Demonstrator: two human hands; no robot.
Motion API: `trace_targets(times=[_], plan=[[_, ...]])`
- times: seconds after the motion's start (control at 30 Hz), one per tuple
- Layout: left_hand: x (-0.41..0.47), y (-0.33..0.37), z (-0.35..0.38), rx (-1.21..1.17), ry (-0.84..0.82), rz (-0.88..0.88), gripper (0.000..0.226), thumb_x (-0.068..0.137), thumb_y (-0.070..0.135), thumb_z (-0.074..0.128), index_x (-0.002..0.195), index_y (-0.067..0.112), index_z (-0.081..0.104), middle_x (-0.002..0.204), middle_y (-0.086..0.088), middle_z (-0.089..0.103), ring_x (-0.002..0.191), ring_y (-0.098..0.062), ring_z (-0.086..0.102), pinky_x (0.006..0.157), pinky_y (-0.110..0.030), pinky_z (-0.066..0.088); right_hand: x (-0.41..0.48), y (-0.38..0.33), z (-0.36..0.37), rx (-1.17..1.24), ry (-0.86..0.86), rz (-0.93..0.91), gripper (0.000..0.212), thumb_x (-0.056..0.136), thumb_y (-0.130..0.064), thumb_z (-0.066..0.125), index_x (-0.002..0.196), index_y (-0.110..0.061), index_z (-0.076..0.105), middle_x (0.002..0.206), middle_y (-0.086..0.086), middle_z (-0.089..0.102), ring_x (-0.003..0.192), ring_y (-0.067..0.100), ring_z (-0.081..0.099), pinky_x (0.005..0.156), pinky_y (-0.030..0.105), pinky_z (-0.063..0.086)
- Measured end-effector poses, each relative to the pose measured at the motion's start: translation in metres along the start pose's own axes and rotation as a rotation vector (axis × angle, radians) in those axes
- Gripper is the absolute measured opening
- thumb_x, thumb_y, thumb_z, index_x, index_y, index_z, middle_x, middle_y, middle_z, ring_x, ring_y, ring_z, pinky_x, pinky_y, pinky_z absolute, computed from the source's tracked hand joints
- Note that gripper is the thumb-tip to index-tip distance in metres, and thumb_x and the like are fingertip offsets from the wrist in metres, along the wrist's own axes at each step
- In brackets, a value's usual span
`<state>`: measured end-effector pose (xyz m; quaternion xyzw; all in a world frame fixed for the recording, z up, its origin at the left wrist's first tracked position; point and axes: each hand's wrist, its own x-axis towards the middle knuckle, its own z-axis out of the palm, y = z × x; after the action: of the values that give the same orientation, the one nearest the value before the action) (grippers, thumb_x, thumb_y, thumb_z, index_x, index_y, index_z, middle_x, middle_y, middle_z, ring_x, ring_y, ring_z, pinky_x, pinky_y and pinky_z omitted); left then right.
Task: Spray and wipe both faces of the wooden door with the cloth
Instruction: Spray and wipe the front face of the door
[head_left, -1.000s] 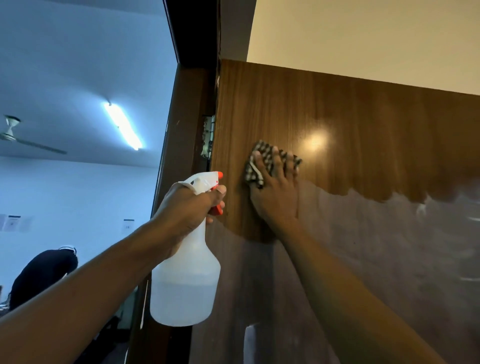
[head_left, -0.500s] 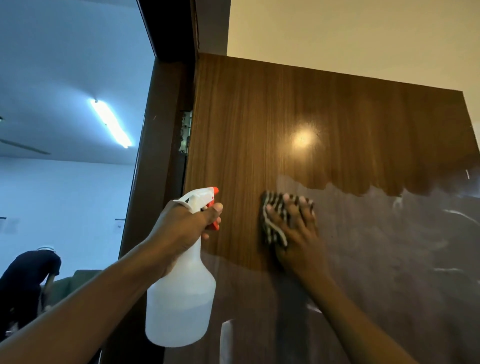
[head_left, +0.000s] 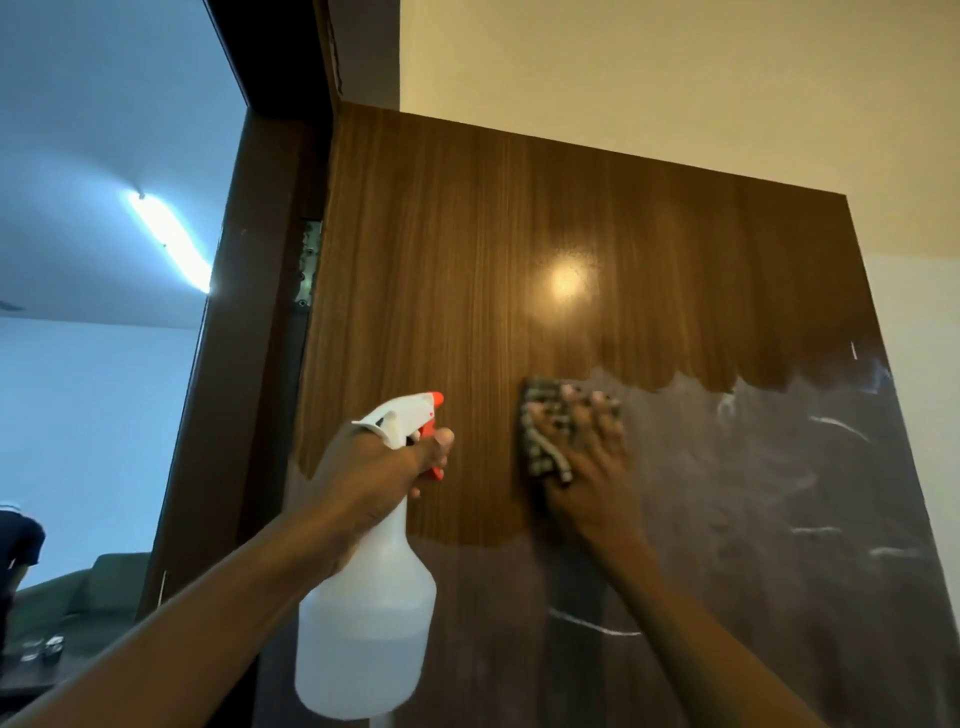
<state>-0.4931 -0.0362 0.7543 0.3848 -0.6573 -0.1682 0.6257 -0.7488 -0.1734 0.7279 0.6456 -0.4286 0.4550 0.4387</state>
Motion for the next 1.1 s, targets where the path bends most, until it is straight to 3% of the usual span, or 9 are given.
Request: trace_targets(times=[0.13, 0.23, 0.37, 0.5, 0.6, 0.77, 0.87, 1.0, 1.1], plan=[[-0.006, 0.006, 0.03, 0.084, -0.013, 0.021, 0.063, 0.077, 0.043, 0.069, 0.13, 0.019, 0.045, 0.099, 0.0, 0.061, 0.089, -0.016, 0.061, 0.078, -0.028, 0.051, 0.017, 0.065, -0.037, 0.009, -0.009, 0.385, 0.066, 0.092, -0.049, 0.016, 0.157, -0.038, 0.016, 0.167, 0.004, 0.005, 0.153, 0.028, -0.006, 0.124, 0.052, -0.005], [-0.009, 0.012, 0.044, 0.098, -0.031, 0.022, 0.06, 0.079, 0.039, 0.069, 0.13, 0.022, 0.043, 0.103, 0.002, 0.058, 0.084, -0.012, 0.058, 0.074, -0.023, 0.049, 0.035, 0.066, -0.042, 0.071, -0.007, 0.466, 0.065, 0.093, -0.05, 0.02, 0.157, -0.043, 0.01, 0.168, 0.0, -0.001, 0.153, 0.024, -0.012, 0.122, 0.046, -0.012], [-0.004, 0.01, 0.048, 0.094, -0.063, -0.014, 0.052, 0.08, 0.043, 0.065, 0.125, 0.021, 0.049, 0.108, -0.003, 0.064, 0.088, -0.017, 0.063, 0.071, -0.024, 0.053, 0.038, 0.045, -0.035, -0.126, -0.001, 0.154, 0.061, 0.098, -0.046, 0.019, 0.158, -0.037, 0.014, 0.167, 0.008, 0.009, 0.153, 0.034, -0.001, 0.122, 0.057, 0.001], [0.0, 0.007, 0.061, 0.038, -0.039, -0.055, 0.048, 0.081, 0.039, 0.066, 0.122, 0.017, 0.053, 0.102, -0.003, 0.066, 0.087, -0.017, 0.064, 0.075, -0.027, 0.054, -0.002, 0.044, -0.012, -0.078, -0.012, -0.294, 0.073, 0.092, -0.045, 0.047, 0.158, -0.036, 0.016, 0.166, 0.009, 0.011, 0.152, 0.039, 0.002, 0.121, 0.06, 0.009], [-0.004, 0.013, 0.089, 0.007, -0.045, -0.073, 0.042, 0.083, 0.034, 0.064, 0.118, 0.015, 0.052, 0.087, 0.001, 0.062, 0.076, -0.014, 0.059, 0.062, -0.019, 0.047, -0.034, 0.092, -0.021, -0.056, -0.033, -0.157, 0.073, 0.091, -0.048, 0.045, 0.157, -0.04, 0.016, 0.167, 0.004, 0.007, 0.153, 0.034, -0.001, 0.12, 0.058, 0.014], [-0.015, 0.016, 0.127, -0.033, -0.058, -0.069, 0.037, 0.083, 0.033, 0.063, 0.115, 0.018, 0.049, 0.088, 0.003, 0.06, 0.074, -0.012, 0.058, 0.057, -0.016, 0.043, 0.023, 0.094, -0.043, -0.043, 0.007, 0.313, 0.066, 0.096, -0.05, 0.027, 0.157, -0.041, 0.006, 0.167, 0.004, -0.003, 0.152, 0.032, -0.012, 0.118, 0.047, -0.019], [-0.007, 0.027, 0.131, -0.053, -0.044, -0.026, 0.03, 0.084, 0.031, 0.063, 0.11, 0.02, 0.051, 0.082, 0.009, 0.061, 0.073, -0.01, 0.061, 0.059, -0.018, 0.045, 0.06, 0.068, -0.034, -0.001, 0.027, 0.115, 0.068, 0.094, -0.056, 0.027, 0.157, -0.041, 0.009, 0.167, 0.004, -0.003, 0.151, 0.032, -0.016, 0.12, 0.049, -0.015], [0.0, 0.033, 0.145, -0.062, -0.044, -0.034, 0.03, 0.083, 0.035, 0.063, 0.107, 0.022, 0.051, 0.086, 0.005, 0.063, 0.079, -0.016, 0.063, 0.063, -0.022, 0.047, 0.0, 0.09, -0.009, 0.002, 0.018, -0.196, 0.074, 0.092, -0.047, 0.054, 0.157, -0.034, 0.02, 0.167, 0.008, 0.008, 0.153, 0.035, -0.004, 0.121, 0.058, 0.009], [-0.004, 0.027, 0.164, -0.052, -0.093, -0.038, 0.035, 0.083, 0.034, 0.063, 0.112, 0.018, 0.052, 0.09, 0.002, 0.064, 0.078, -0.016, 0.063, 0.062, -0.021, 0.049, -0.047, 0.14, -0.013, -0.005, 0.001, -0.008, 0.072, 0.092, -0.051, 0.04, 0.156, -0.043, 0.009, 0.167, 0.007, 0.006, 0.153, 0.033, -0.003, 0.12, 0.061, 0.01]])
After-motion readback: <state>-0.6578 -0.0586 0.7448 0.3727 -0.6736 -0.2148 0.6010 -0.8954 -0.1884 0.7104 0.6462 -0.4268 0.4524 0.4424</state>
